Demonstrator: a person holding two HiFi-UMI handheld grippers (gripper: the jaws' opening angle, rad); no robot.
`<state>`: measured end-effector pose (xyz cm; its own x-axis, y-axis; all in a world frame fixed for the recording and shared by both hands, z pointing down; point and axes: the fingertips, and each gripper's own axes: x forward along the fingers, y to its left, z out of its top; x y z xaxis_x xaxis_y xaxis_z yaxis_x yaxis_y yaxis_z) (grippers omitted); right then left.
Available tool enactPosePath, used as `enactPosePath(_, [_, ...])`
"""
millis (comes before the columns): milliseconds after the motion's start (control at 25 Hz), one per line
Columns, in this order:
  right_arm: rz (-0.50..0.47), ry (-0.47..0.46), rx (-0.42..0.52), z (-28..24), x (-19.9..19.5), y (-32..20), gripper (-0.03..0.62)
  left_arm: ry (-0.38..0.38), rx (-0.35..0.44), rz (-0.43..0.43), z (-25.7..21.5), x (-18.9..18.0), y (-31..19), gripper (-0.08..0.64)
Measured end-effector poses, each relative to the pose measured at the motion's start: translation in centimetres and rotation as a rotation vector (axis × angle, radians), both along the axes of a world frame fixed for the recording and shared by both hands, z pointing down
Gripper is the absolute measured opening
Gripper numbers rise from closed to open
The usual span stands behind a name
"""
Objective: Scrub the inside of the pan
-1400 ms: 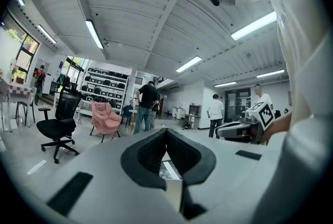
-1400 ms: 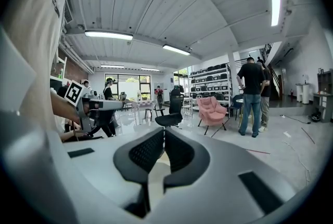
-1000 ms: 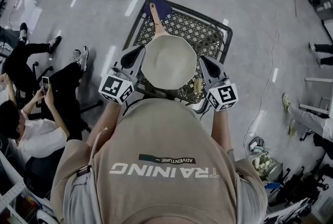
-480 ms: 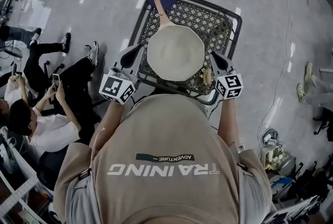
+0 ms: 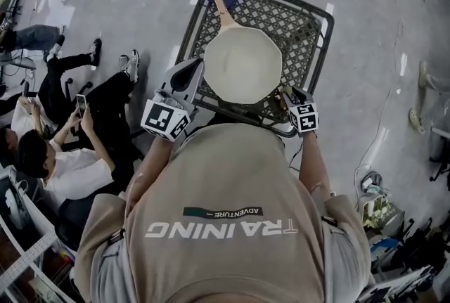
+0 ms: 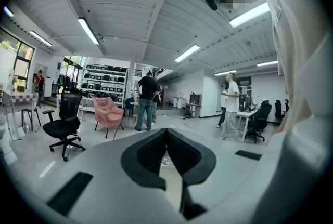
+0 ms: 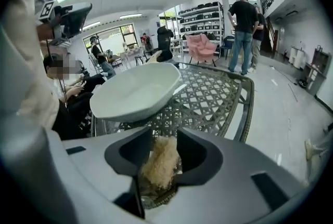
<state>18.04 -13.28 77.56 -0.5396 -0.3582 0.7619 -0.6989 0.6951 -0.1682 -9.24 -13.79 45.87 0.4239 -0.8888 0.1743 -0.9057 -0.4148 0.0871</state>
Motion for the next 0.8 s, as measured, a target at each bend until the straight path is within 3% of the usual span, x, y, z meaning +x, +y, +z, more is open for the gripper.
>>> enactPosePath(480, [0.043,0.135,-0.221,5.7,1.5,2.7,0.154,0.002,-0.011,-0.037,-0.1,-1.8,1.6,0.017])
enactPosePath(800, [0.099,0.186,-0.257,6.3,1.8,2.7,0.111,0.022,-0.001,-0.060,0.2,-2.8,2.0,0.018])
